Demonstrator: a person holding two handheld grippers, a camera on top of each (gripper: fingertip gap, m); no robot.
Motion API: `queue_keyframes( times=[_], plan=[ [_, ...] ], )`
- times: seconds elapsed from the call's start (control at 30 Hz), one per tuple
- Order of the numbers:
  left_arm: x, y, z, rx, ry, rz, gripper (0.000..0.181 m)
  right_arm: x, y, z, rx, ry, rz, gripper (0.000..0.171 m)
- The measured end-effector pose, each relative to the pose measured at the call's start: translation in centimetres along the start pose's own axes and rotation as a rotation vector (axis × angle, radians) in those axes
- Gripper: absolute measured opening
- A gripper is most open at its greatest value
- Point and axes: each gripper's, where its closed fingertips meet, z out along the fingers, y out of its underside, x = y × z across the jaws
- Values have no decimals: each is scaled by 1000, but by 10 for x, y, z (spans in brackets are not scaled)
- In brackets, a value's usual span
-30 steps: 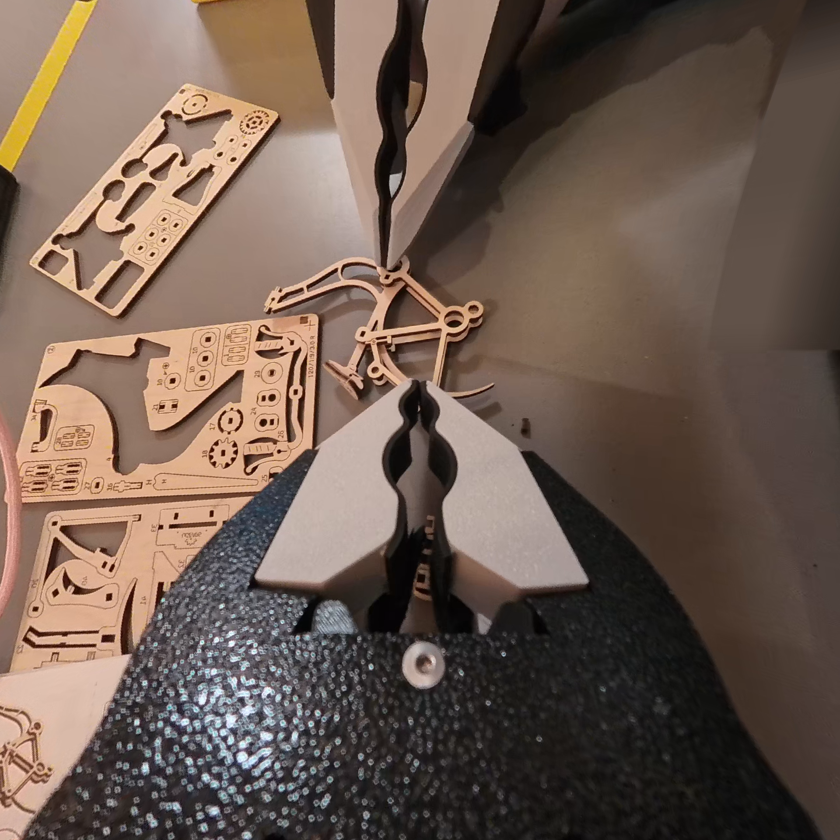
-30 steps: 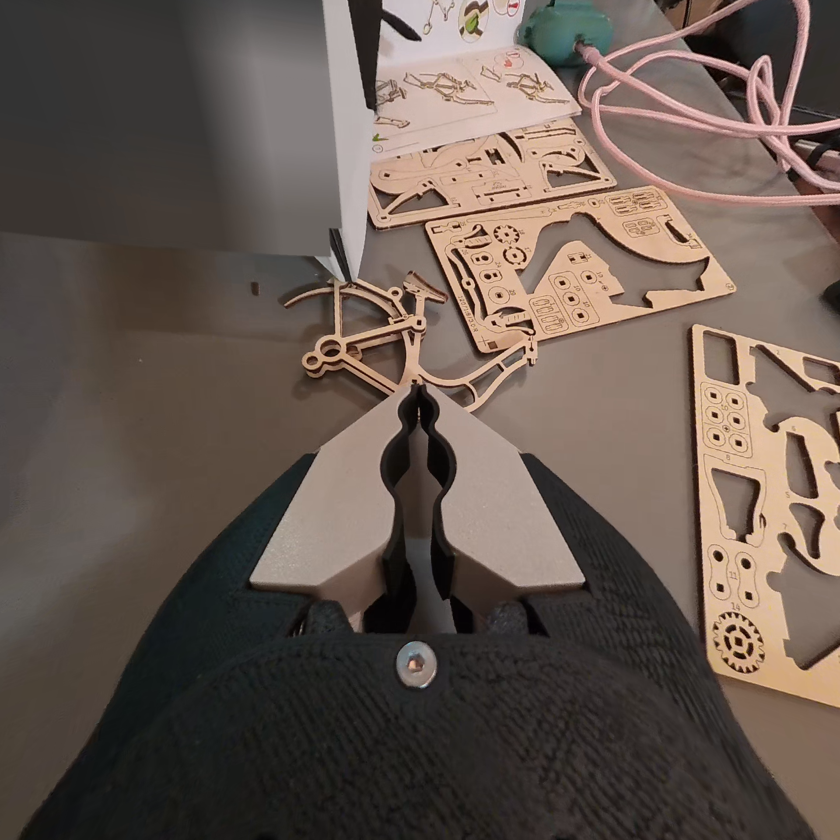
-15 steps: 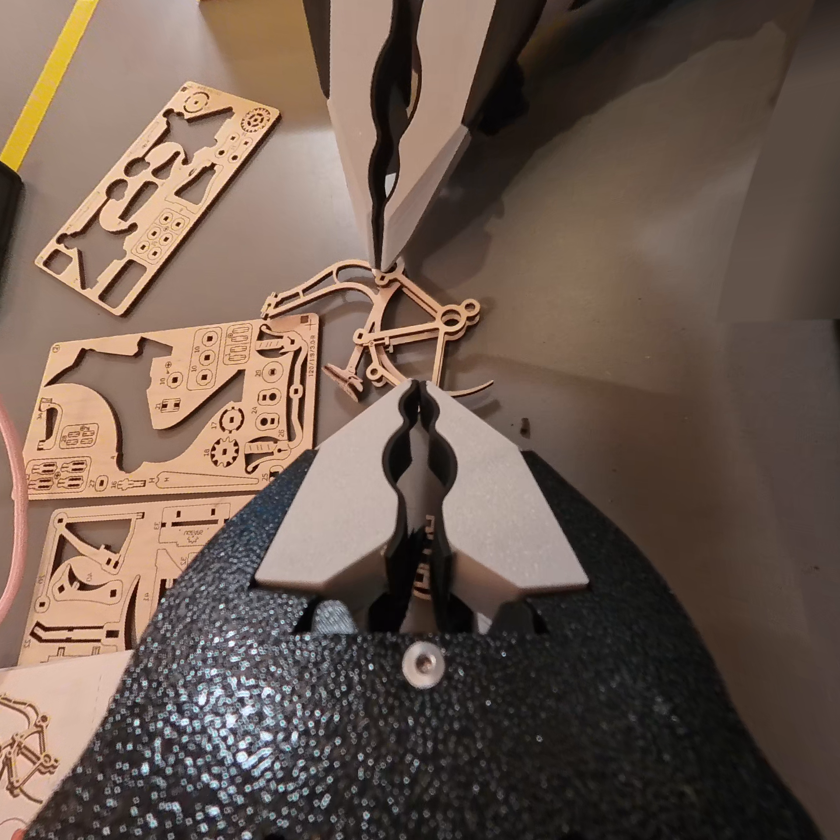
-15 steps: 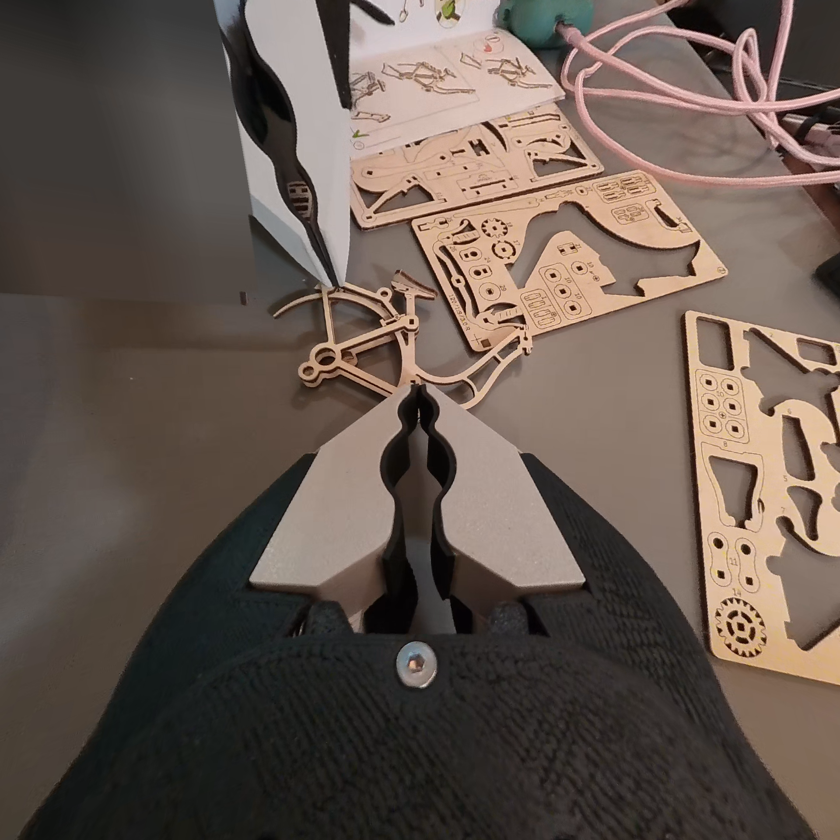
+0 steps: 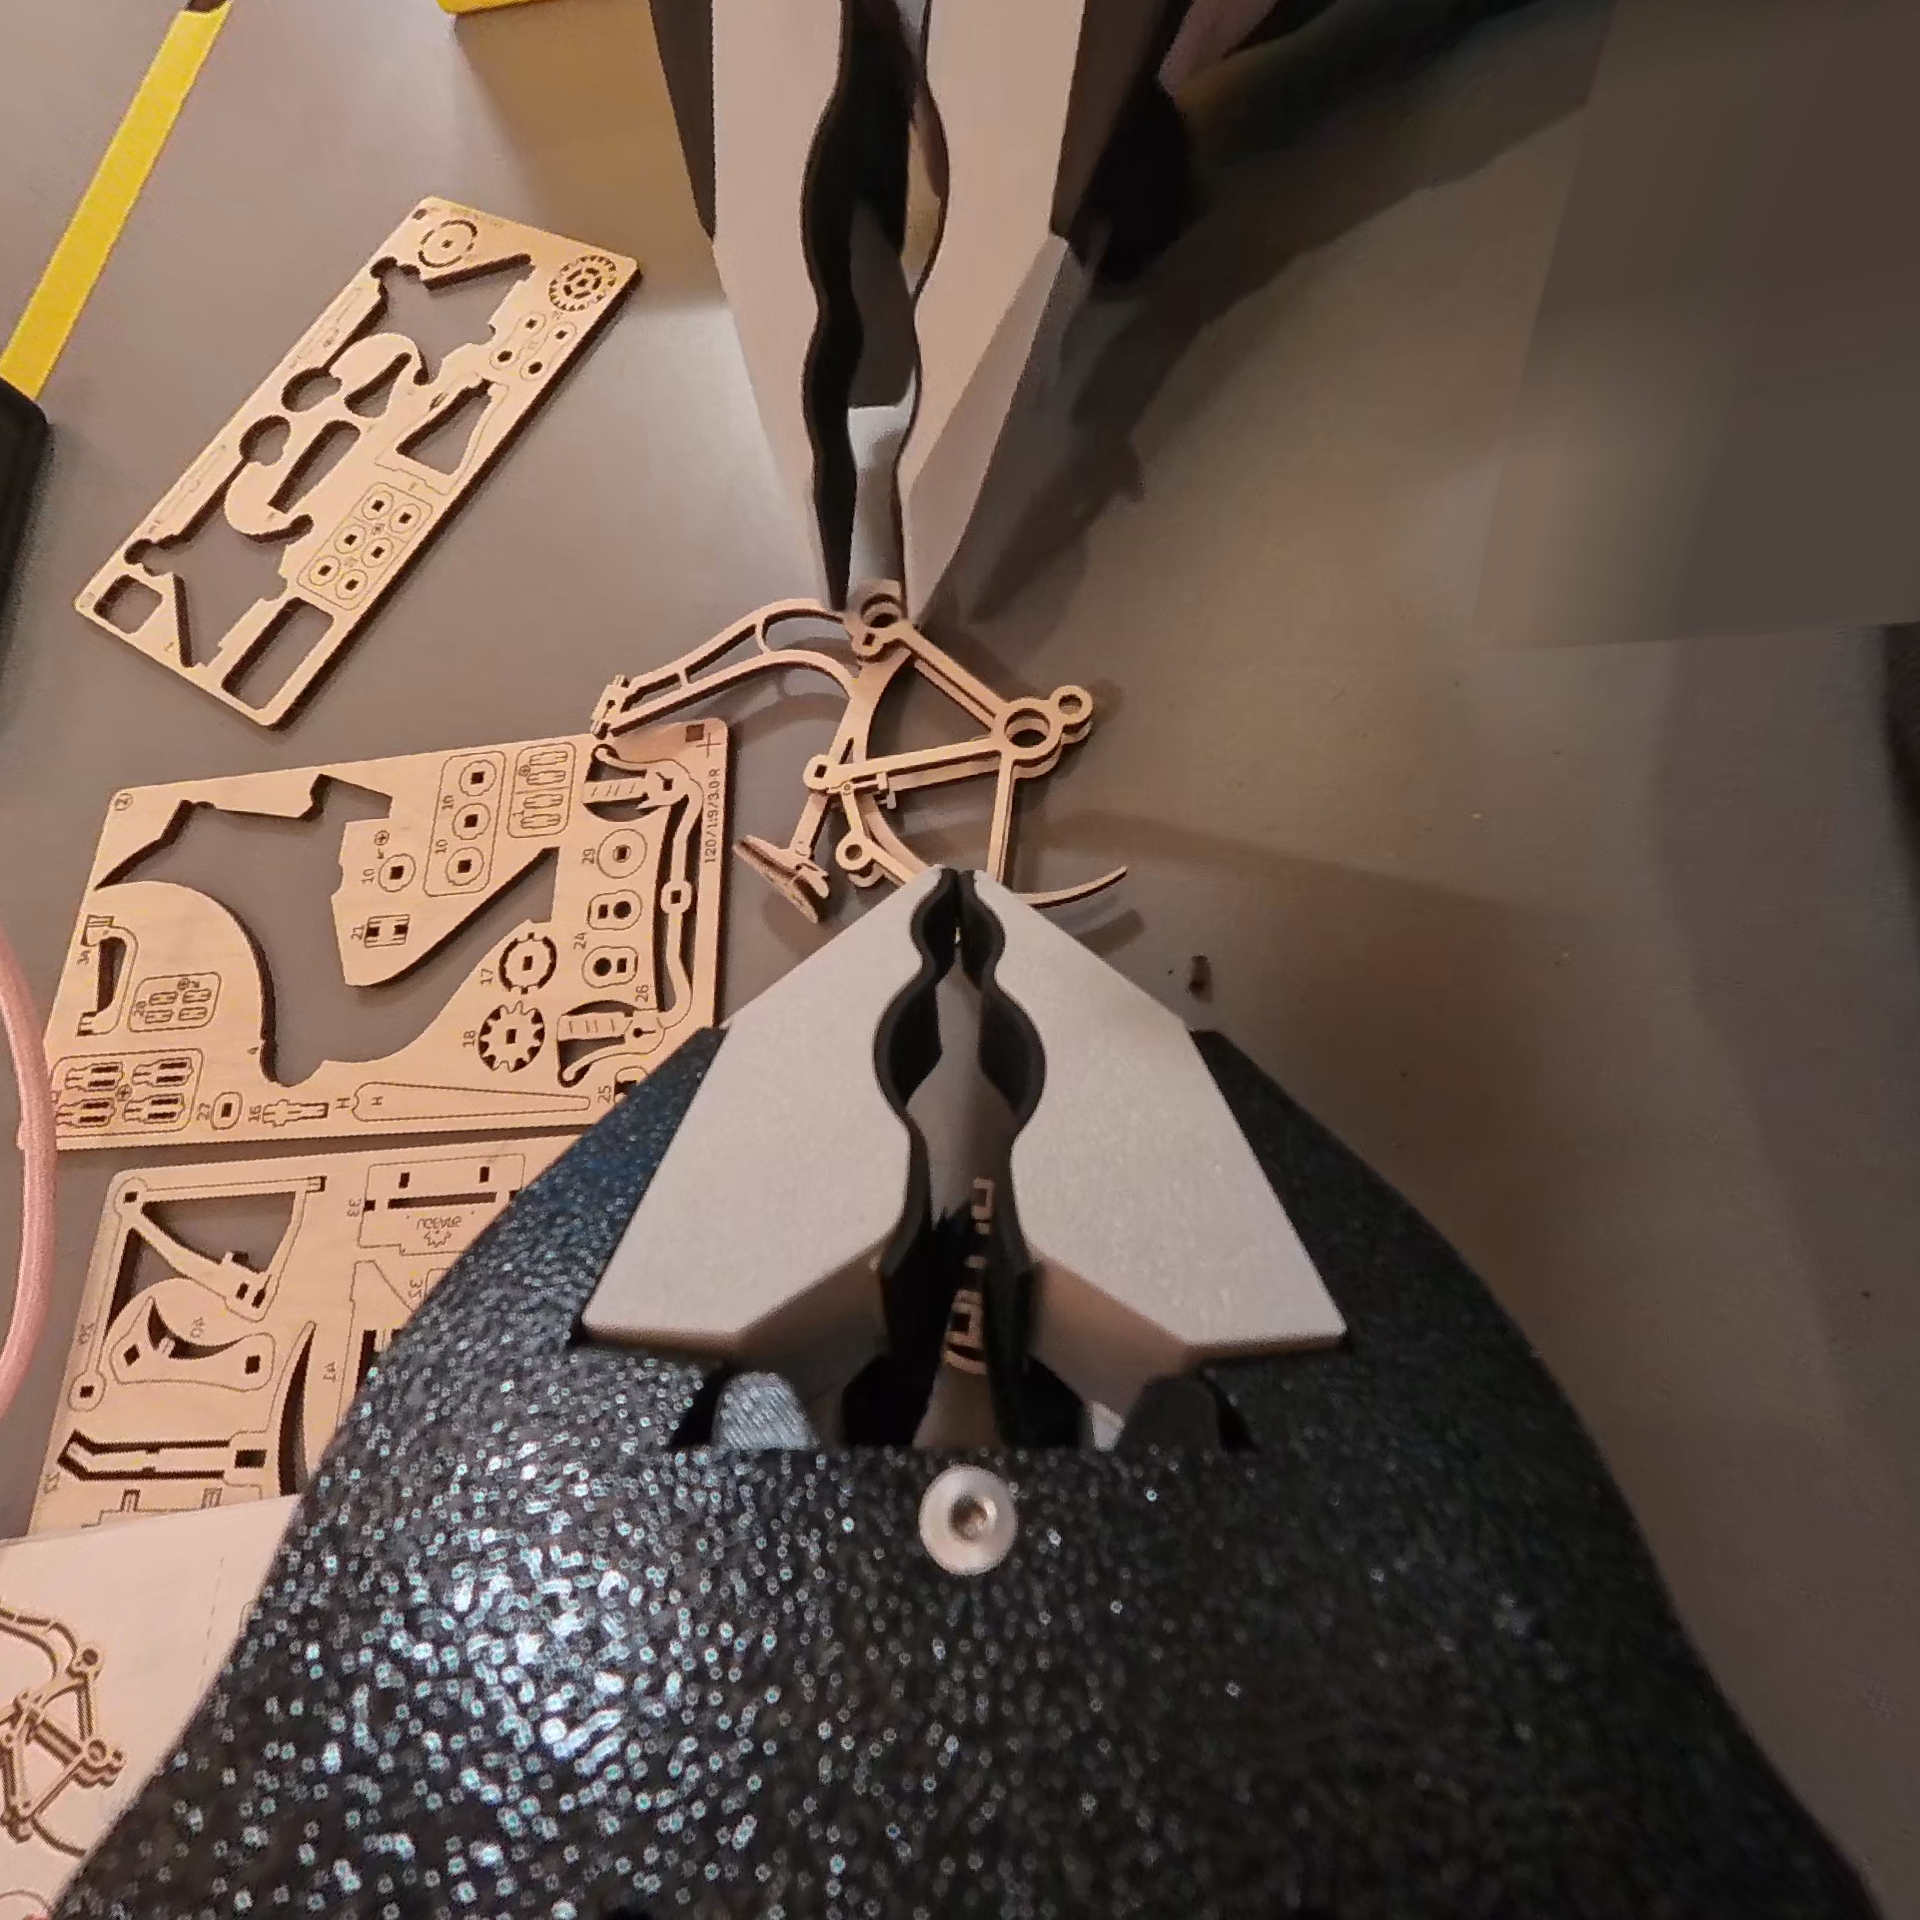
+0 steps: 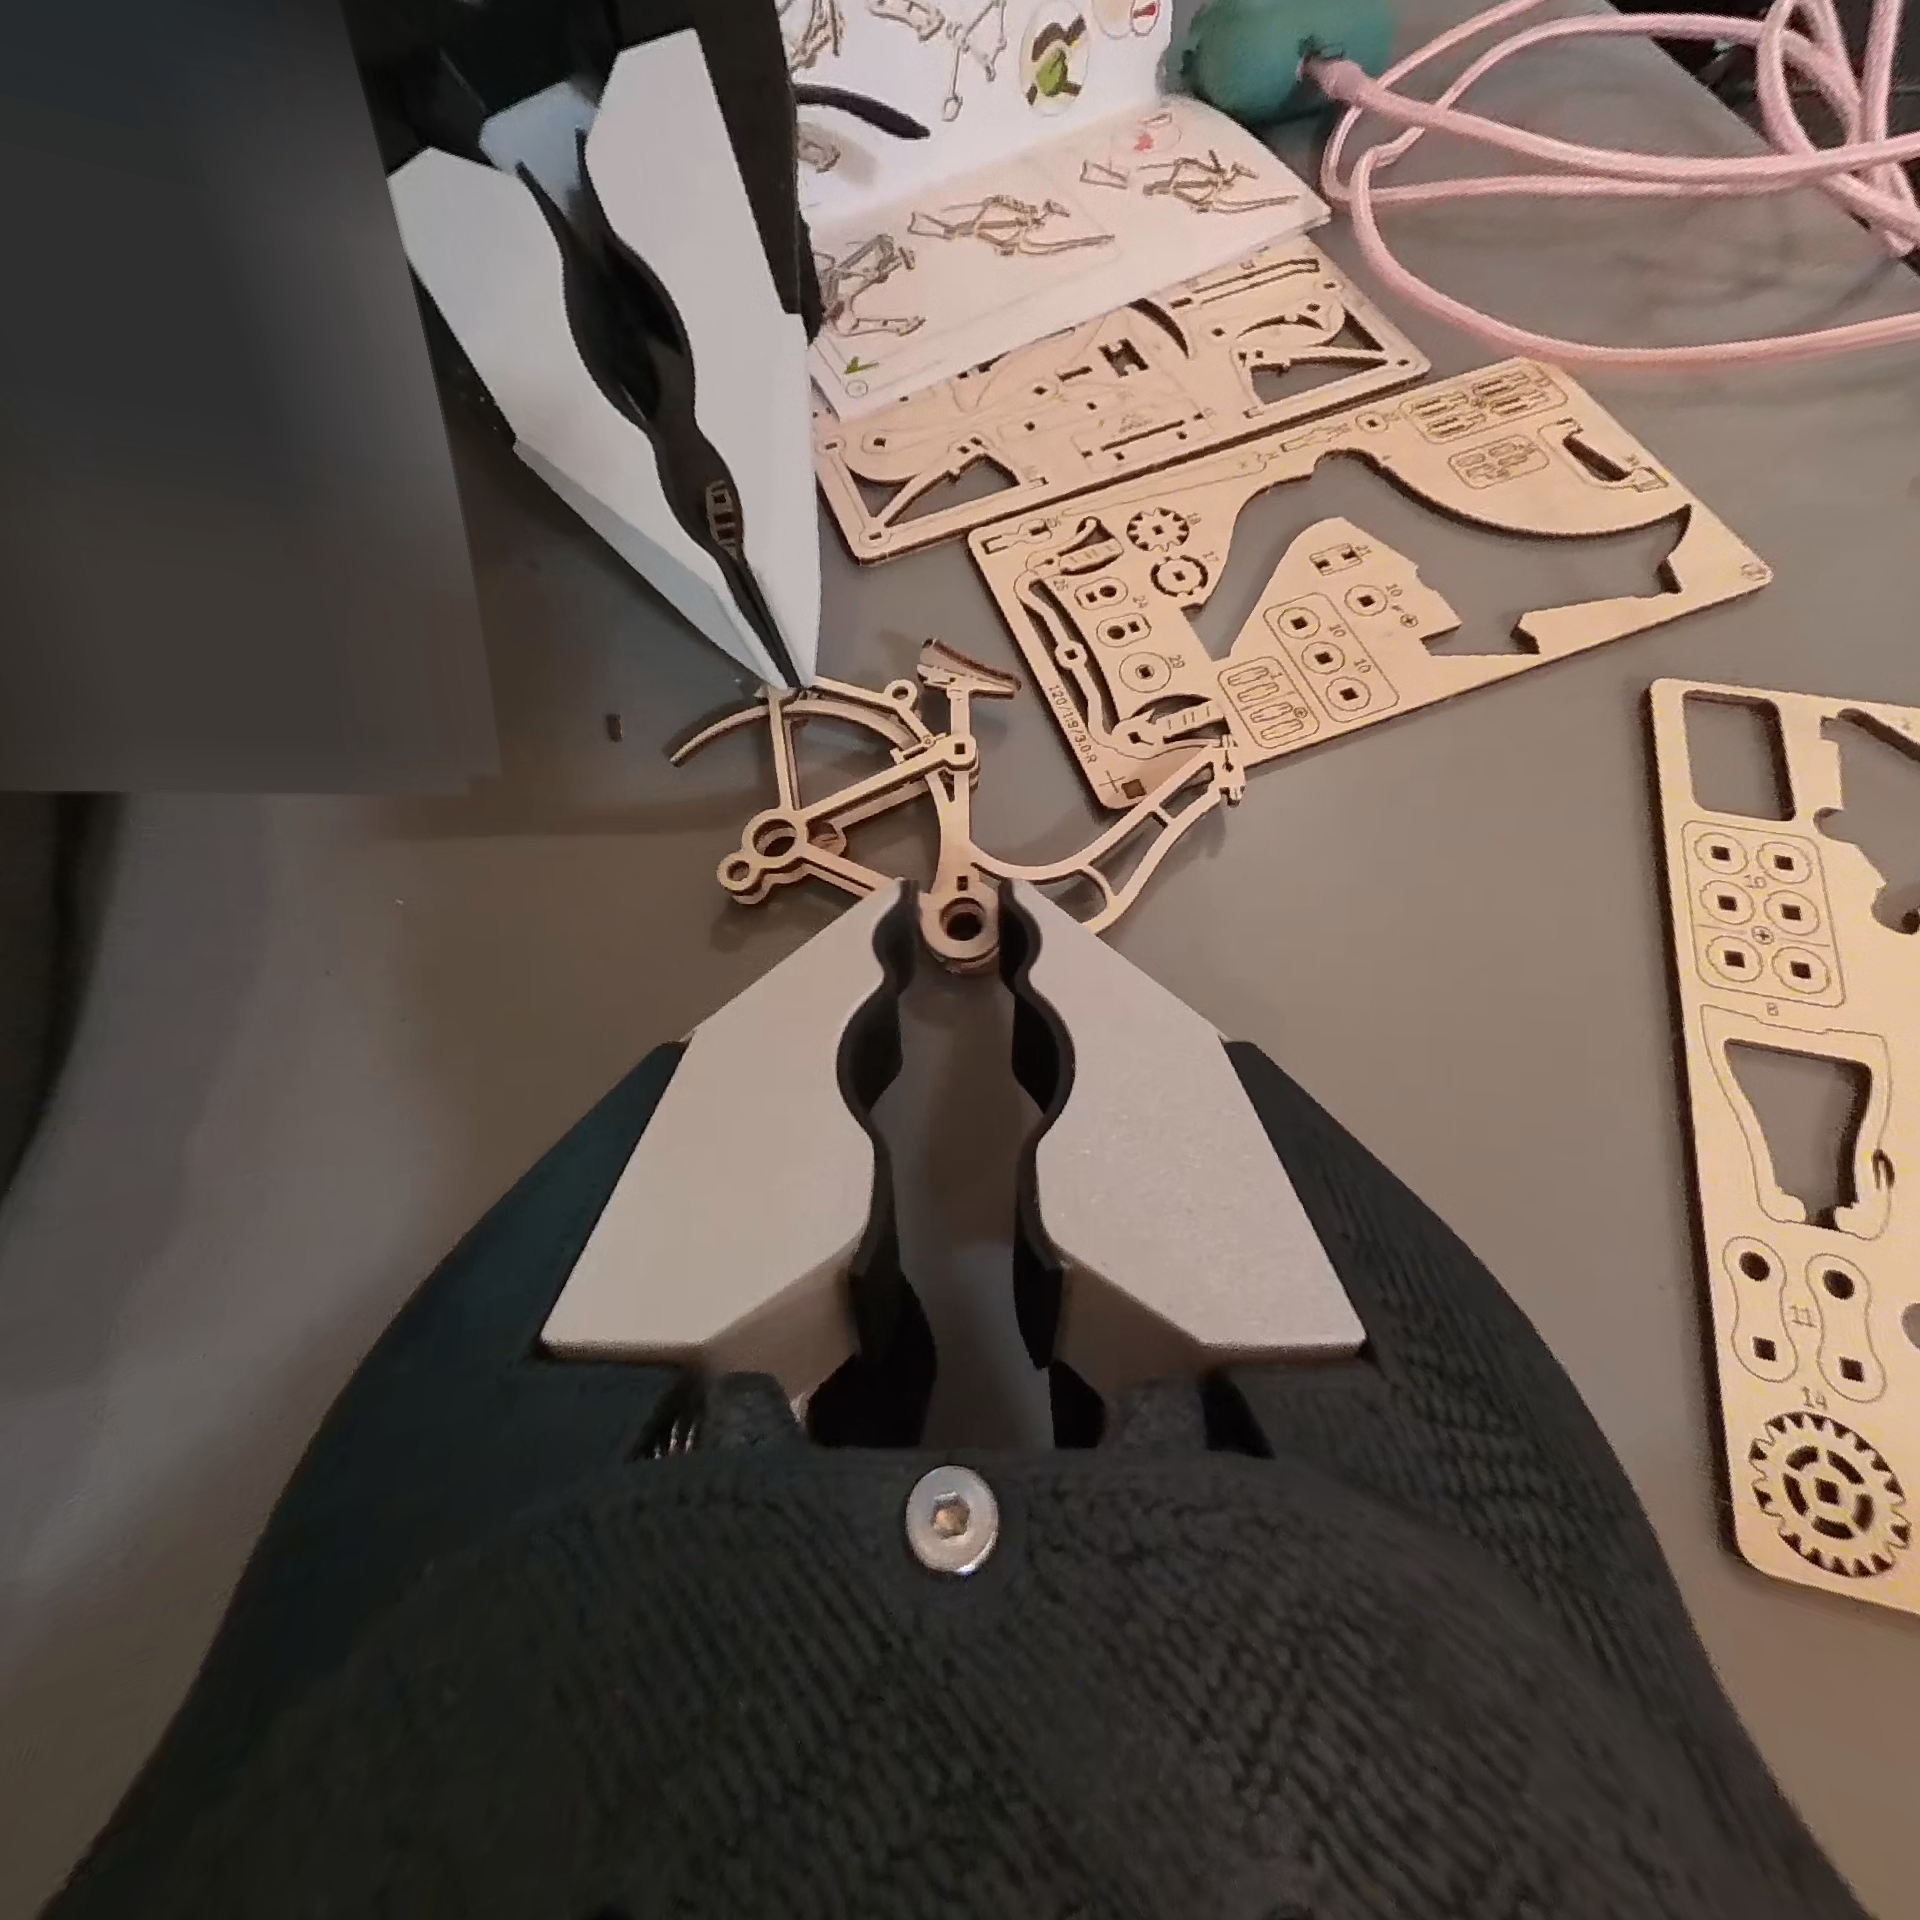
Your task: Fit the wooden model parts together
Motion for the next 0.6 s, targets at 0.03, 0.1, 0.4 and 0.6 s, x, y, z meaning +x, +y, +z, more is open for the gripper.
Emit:
queue_keyframes(
  times=[0.03,0.1,0.4,0.6],
  plan=[
    [0,0,0,0,0,2,0,1,0,0,4,5,3,14],
    [0,0,0,1,0,3,0,2,0,-1,2,3,3,16],
    [1,0,-1,14,16,15,0,-6,8,2,-51,-37,-35,15],
    [2,1,-2,16,32,13,0,-12,9,0,-53,-70,-61,15]
  ],
)
